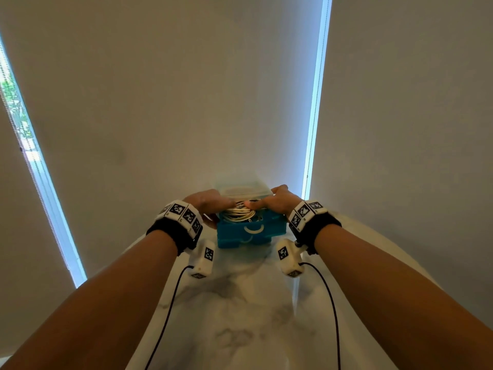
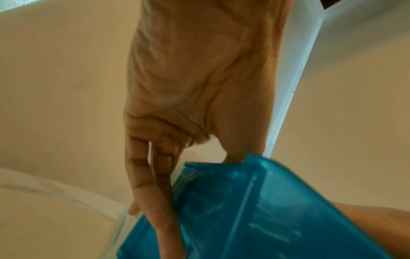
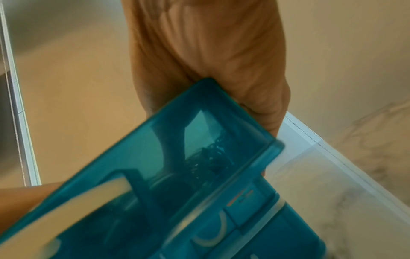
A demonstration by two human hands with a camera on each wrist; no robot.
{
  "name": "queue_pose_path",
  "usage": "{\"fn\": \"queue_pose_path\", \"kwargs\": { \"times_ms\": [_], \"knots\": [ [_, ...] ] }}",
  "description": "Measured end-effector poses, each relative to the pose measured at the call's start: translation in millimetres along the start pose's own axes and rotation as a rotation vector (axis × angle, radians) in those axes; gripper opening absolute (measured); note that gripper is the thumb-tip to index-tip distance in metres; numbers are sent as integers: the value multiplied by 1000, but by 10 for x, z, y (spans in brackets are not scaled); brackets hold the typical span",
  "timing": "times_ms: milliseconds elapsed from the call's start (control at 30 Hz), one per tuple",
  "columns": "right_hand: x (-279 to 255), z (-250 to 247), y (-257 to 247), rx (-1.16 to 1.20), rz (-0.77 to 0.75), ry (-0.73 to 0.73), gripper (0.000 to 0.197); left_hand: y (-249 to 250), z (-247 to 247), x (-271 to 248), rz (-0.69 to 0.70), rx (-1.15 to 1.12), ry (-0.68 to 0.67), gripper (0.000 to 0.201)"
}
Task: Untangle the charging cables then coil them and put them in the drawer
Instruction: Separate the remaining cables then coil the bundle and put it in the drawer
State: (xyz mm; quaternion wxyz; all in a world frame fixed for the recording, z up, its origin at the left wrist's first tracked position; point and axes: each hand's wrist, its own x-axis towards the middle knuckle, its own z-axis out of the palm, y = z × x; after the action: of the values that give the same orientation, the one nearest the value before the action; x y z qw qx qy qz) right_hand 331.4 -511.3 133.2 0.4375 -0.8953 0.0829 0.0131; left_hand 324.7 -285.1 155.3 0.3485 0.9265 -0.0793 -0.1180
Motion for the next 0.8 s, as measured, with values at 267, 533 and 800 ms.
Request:
{"fn": "queue_pose_path", "kwargs": {
  "times_ms": [267,533,800],
  "knots": [
    [-52,54,-66,-35,-30,6,108,-77,-10,-15,-32,-32,0,41],
    [-403,-191,193,321,-219,-499,85,-35,127,17,23,176,234,49],
    [-306,-186,321,169,-237,-228,107,-9,-78,-71,-39,-107,-86,60]
  ]
}}
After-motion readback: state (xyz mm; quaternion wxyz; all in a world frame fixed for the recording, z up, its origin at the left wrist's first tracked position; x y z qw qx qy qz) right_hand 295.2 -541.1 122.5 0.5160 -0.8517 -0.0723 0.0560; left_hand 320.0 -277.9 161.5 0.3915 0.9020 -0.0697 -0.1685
